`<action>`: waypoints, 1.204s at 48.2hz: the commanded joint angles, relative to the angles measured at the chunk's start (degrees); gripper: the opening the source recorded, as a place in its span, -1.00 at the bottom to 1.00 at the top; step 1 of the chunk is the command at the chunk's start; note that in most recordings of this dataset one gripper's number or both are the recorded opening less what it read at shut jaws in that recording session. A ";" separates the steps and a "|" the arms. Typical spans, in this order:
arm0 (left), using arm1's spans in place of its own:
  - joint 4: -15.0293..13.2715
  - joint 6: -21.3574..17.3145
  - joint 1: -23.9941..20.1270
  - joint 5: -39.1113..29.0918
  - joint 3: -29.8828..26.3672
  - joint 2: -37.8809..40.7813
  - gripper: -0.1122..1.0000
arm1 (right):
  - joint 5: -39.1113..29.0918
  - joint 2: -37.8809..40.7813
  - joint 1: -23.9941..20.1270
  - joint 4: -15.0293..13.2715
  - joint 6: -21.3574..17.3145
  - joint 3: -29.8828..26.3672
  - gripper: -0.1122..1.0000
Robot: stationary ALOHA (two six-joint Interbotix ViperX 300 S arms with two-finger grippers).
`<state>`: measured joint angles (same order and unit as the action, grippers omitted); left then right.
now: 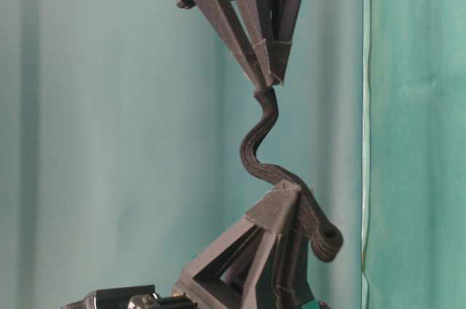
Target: Peel off the Velcro with your right arm.
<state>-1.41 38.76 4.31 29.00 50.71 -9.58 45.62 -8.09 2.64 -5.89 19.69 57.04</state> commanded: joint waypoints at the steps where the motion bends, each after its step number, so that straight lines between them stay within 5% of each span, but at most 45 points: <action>1: -0.18 -0.09 -0.18 0.79 -0.70 -1.32 -0.62 | 0.62 -0.44 -0.44 0.00 -0.18 -0.88 -0.90; 34: 0.18 -7.56 1.76 0.53 -0.62 -1.23 -0.62 | 0.53 -0.44 -0.44 2.72 -0.26 -0.79 -0.90; 58: 0.18 -7.29 1.76 0.35 0.53 -1.05 -0.62 | 0.44 -0.44 -0.44 2.90 -0.26 -0.44 -0.90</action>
<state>-1.32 31.38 5.98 29.00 51.68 -9.58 45.53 -8.17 2.46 -3.08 19.60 57.04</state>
